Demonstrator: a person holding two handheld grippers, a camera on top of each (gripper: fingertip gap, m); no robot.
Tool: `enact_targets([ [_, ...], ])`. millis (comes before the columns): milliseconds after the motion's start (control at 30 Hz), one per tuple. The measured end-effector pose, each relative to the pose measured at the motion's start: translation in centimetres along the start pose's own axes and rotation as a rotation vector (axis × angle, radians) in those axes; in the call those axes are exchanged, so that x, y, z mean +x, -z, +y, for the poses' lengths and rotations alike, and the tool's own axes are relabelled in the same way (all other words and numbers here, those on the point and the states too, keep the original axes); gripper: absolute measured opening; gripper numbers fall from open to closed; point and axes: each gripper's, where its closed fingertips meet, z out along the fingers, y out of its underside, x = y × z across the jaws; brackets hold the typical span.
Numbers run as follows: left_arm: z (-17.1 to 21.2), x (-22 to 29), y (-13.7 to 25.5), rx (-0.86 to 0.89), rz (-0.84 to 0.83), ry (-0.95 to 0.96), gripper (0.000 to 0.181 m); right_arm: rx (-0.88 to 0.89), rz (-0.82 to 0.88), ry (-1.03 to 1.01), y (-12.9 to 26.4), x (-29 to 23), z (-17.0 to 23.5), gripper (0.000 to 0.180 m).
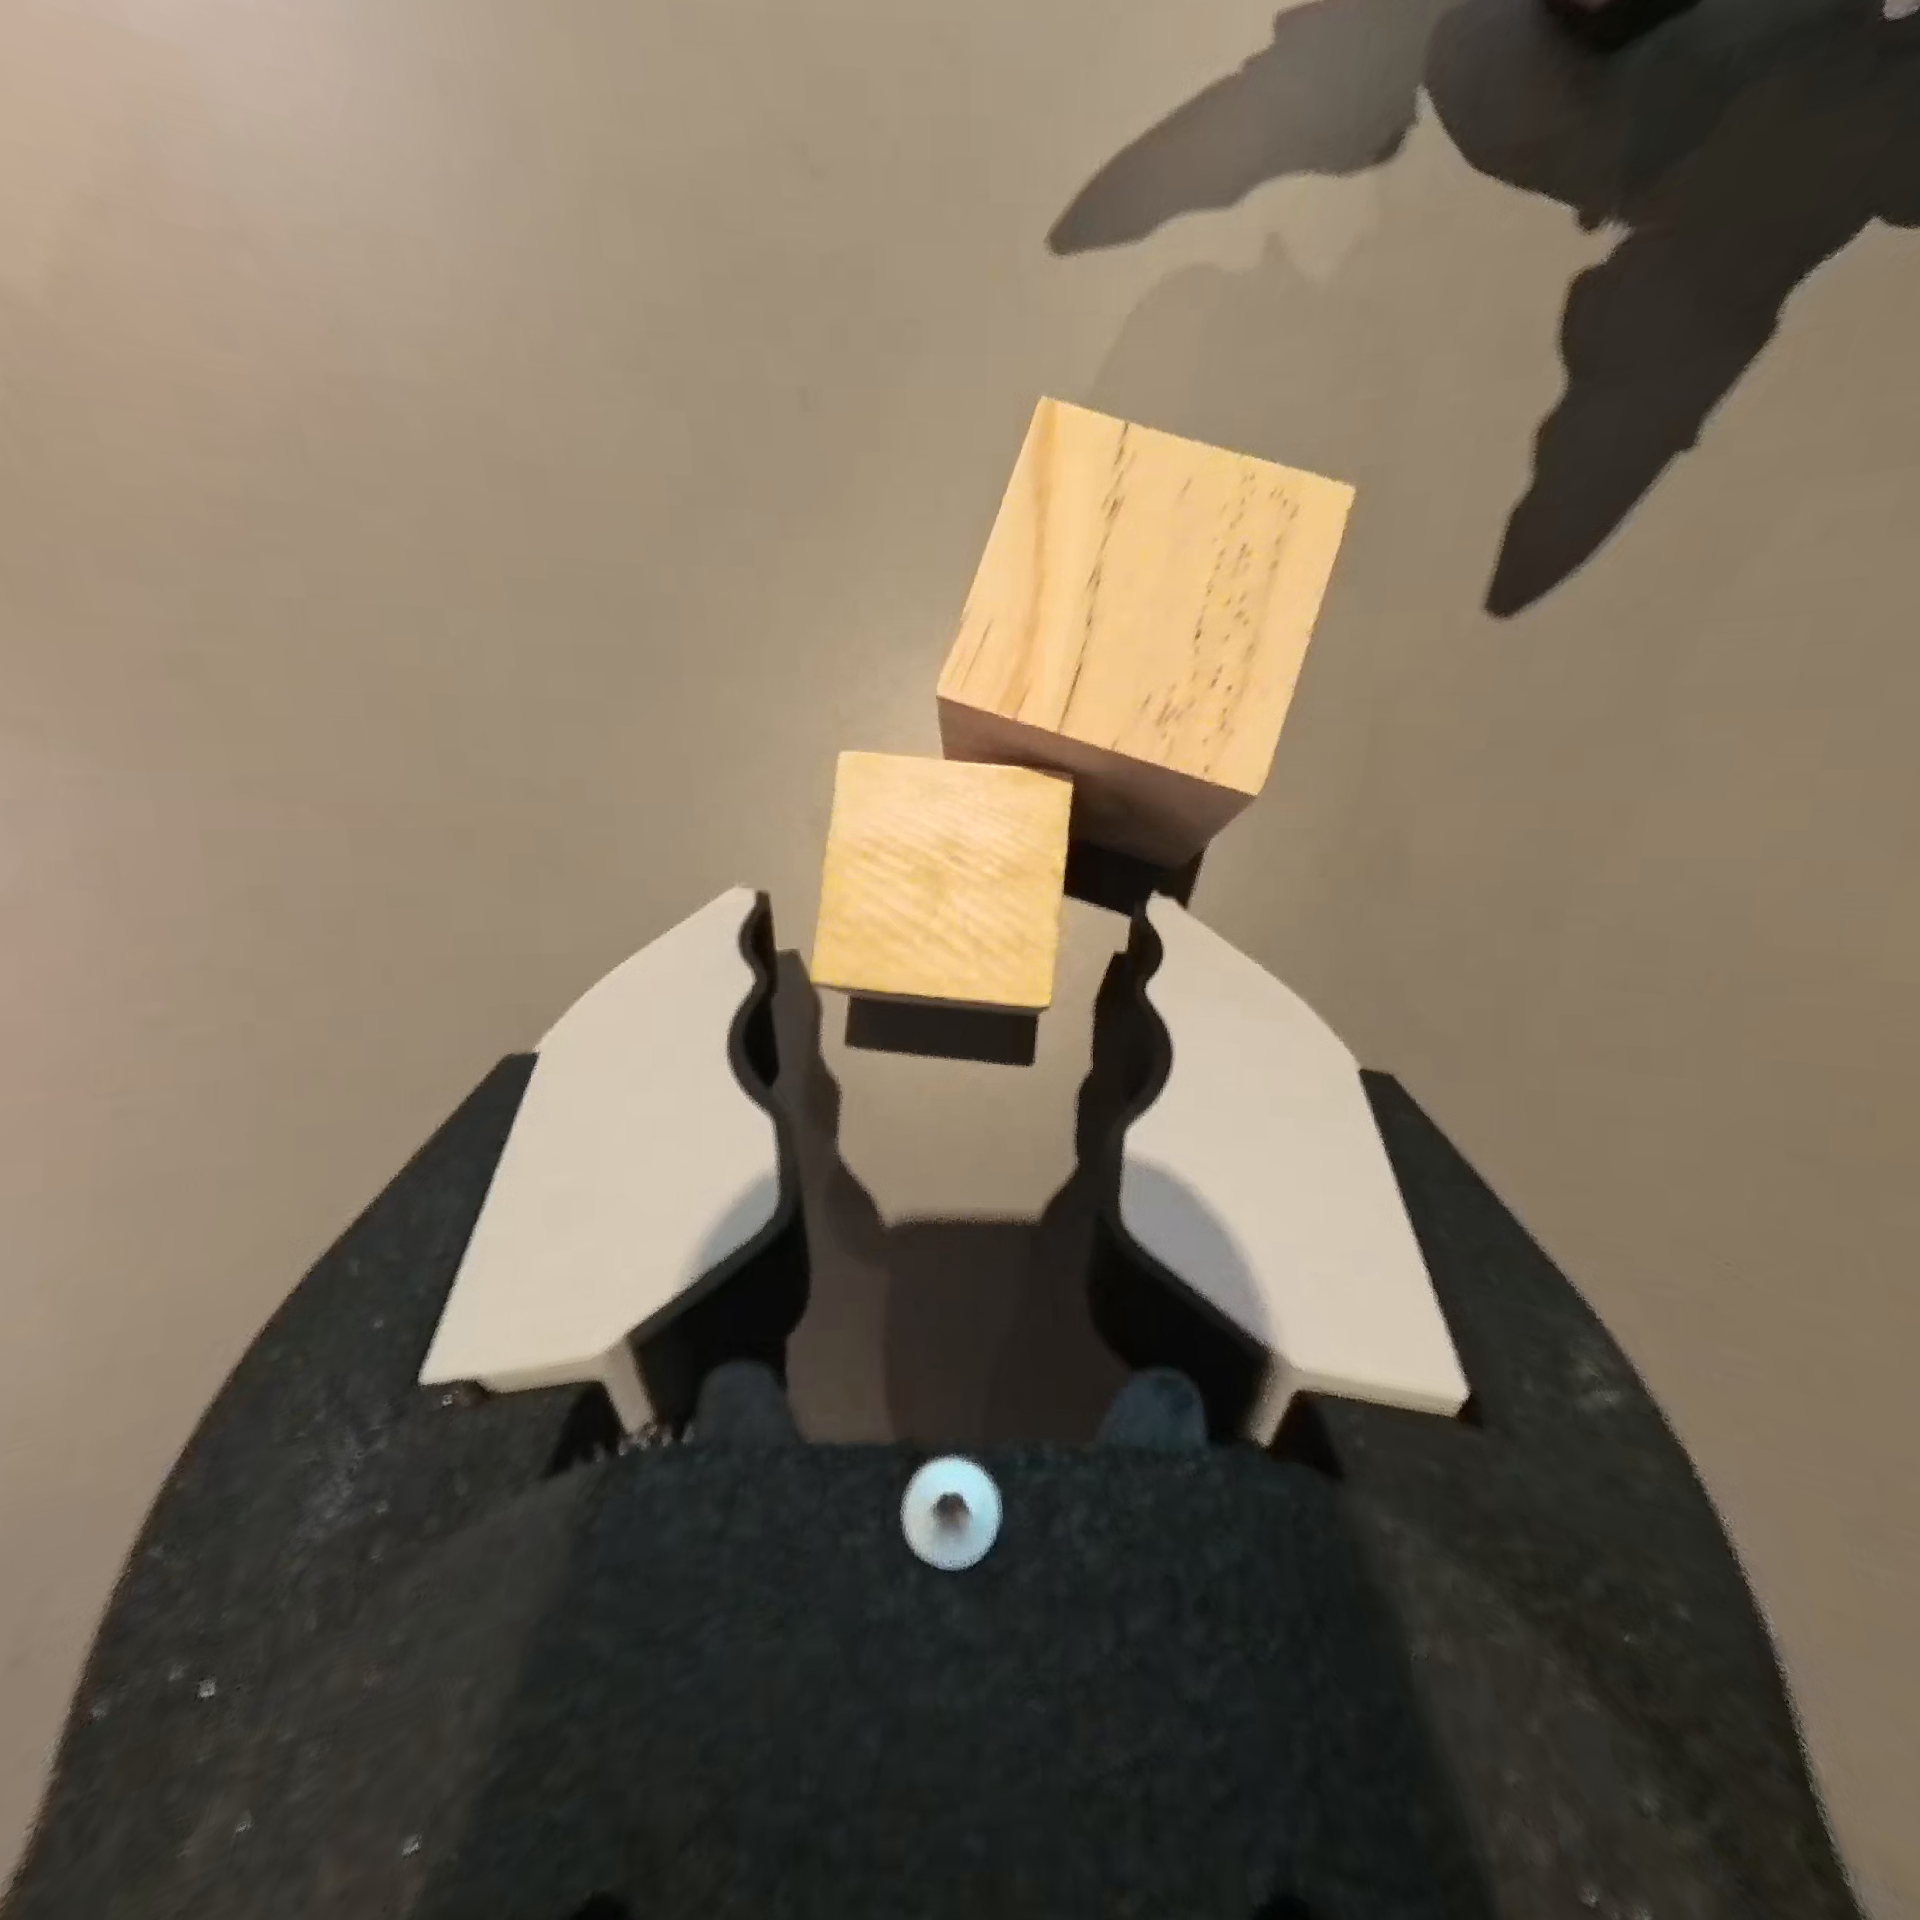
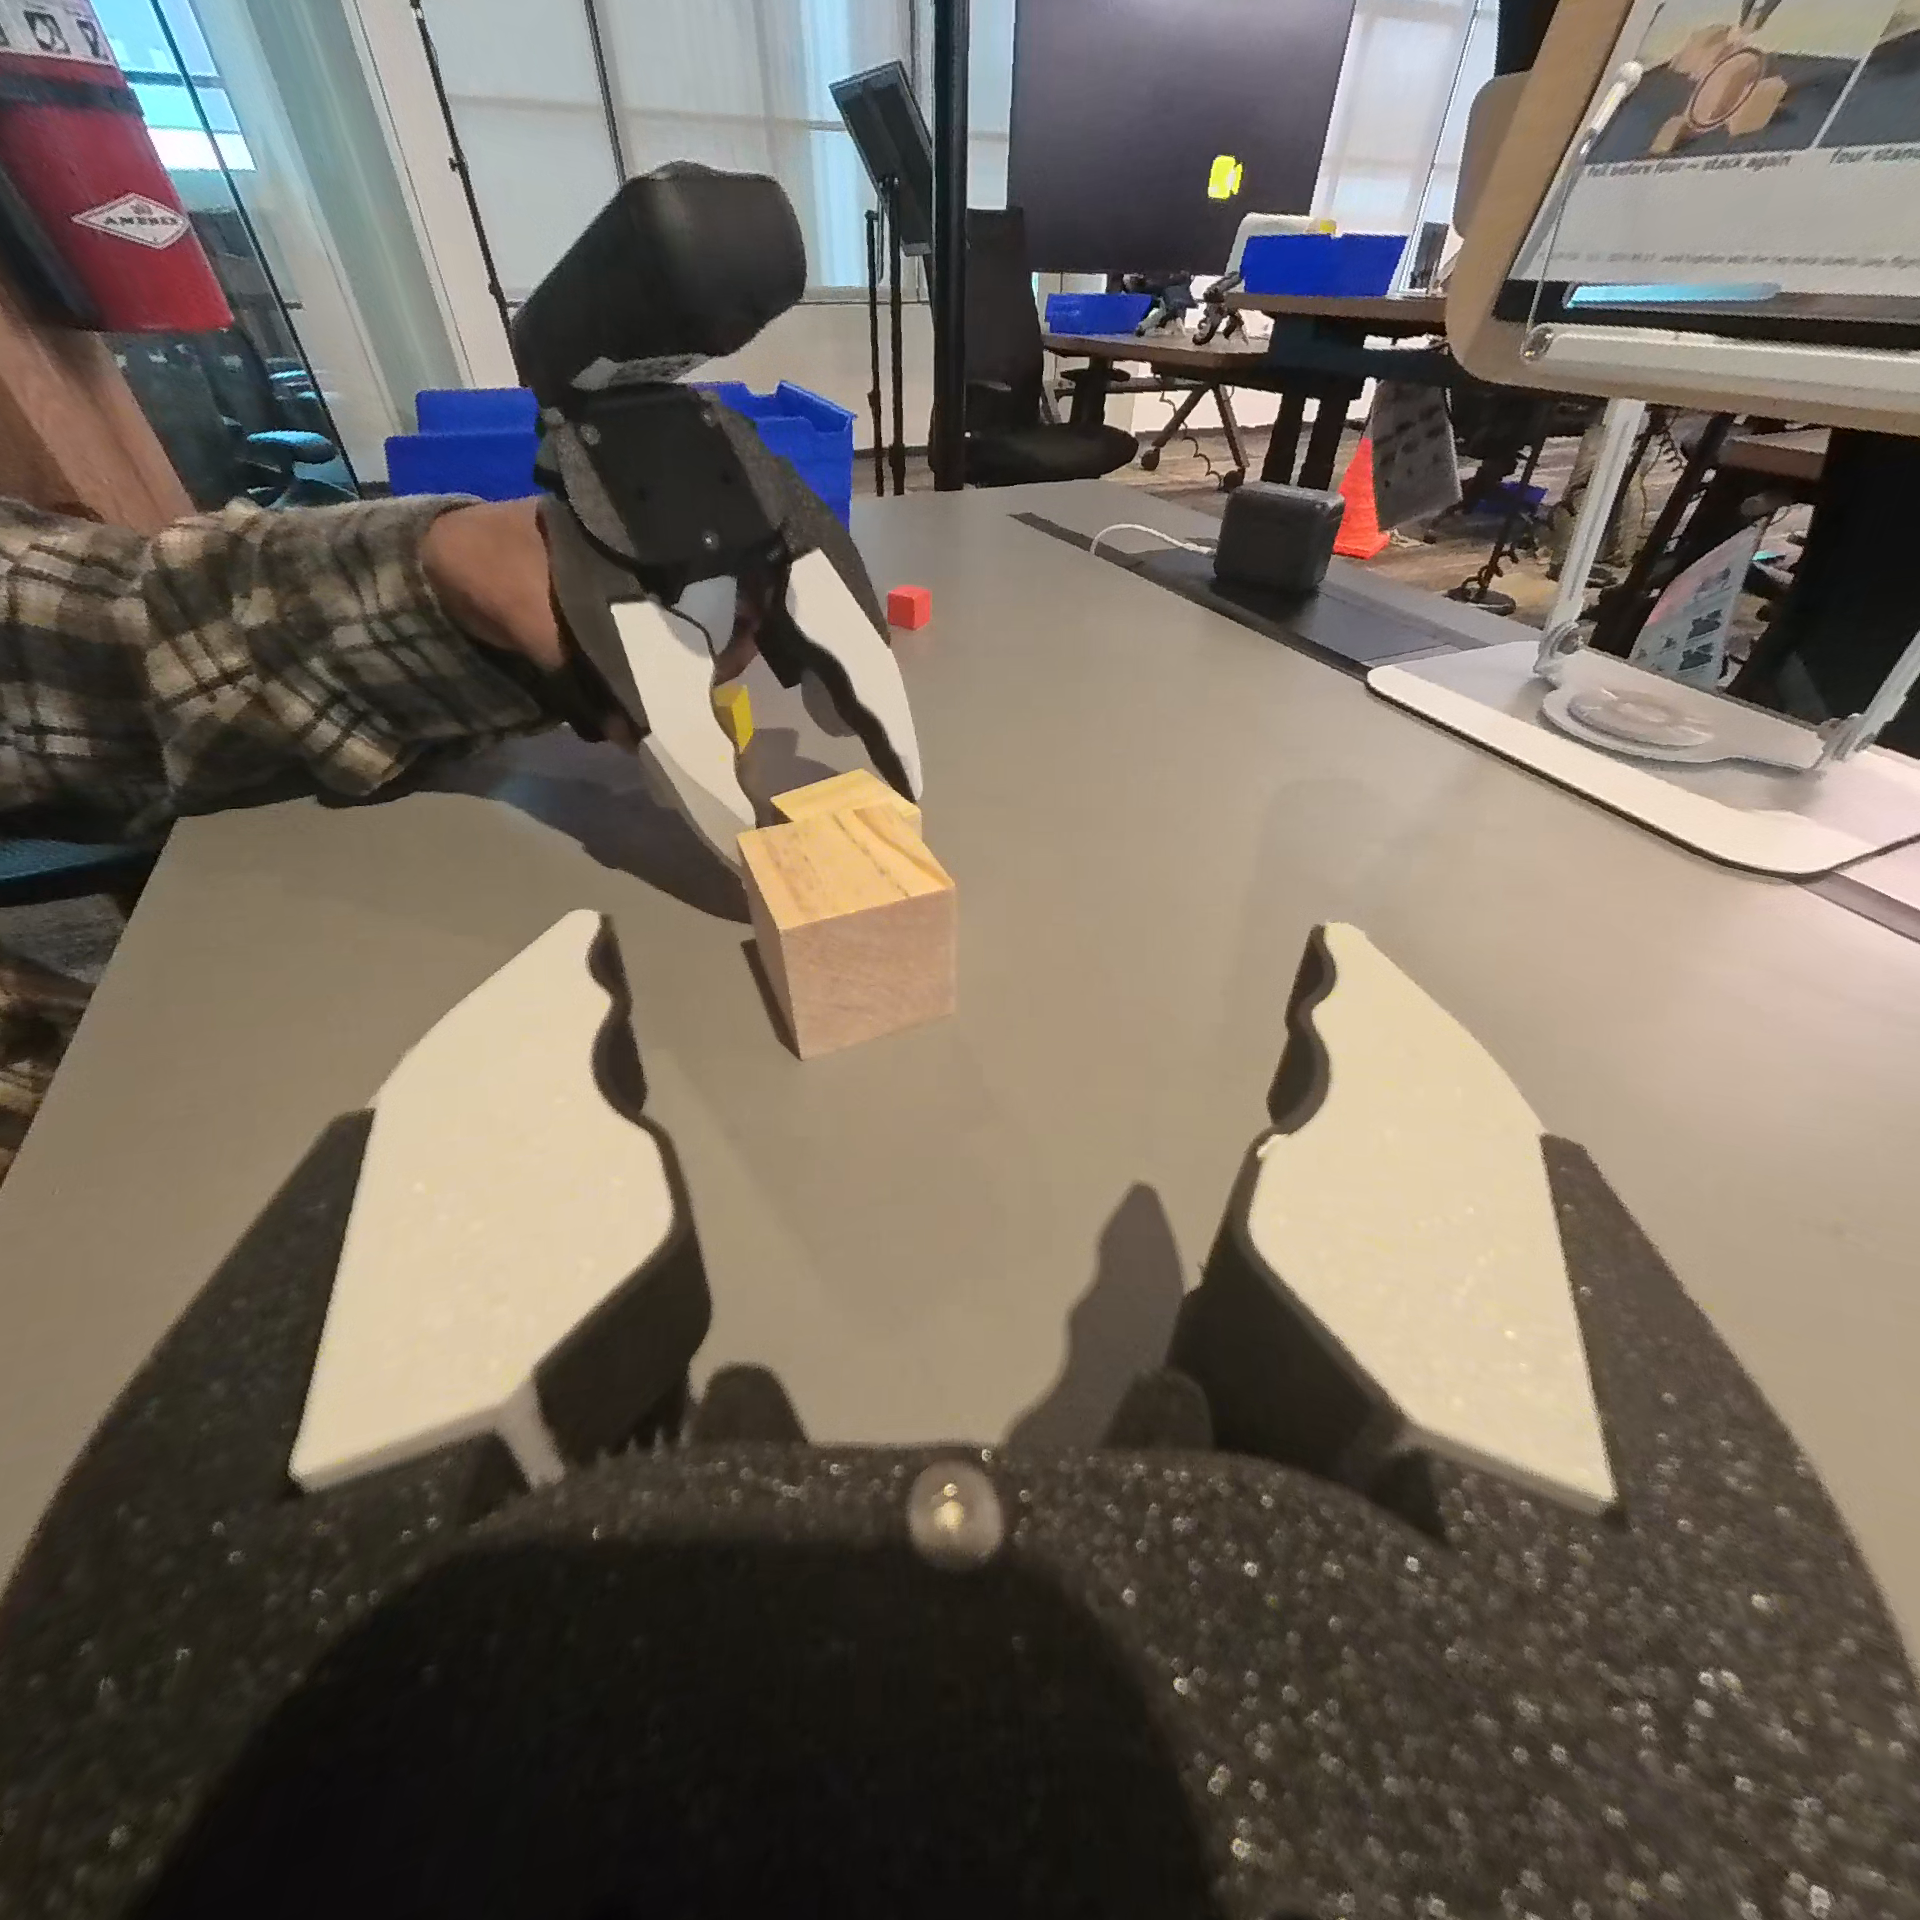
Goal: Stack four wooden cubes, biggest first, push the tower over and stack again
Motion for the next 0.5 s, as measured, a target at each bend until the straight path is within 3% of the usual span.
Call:
enact_targets([
  [33,0.0,0.0,-0.1,-0.006,-0.002,-0.003,0.064,0.001,0.0,0.0,0.0,0.0,0.0,0.118],
  [300,0.6,-0.9,-0.2,-0.074,-0.058,0.005,0.046,0.004,-0.007,-0.009,0.0,-0.1,-0.1,0.114],
  [500,-2.0,-2.2,4.6,0.046,-0.059,0.056,0.046,0.004,-0.015,-0.02,0.0,-0.2,-0.1,0.113],
])
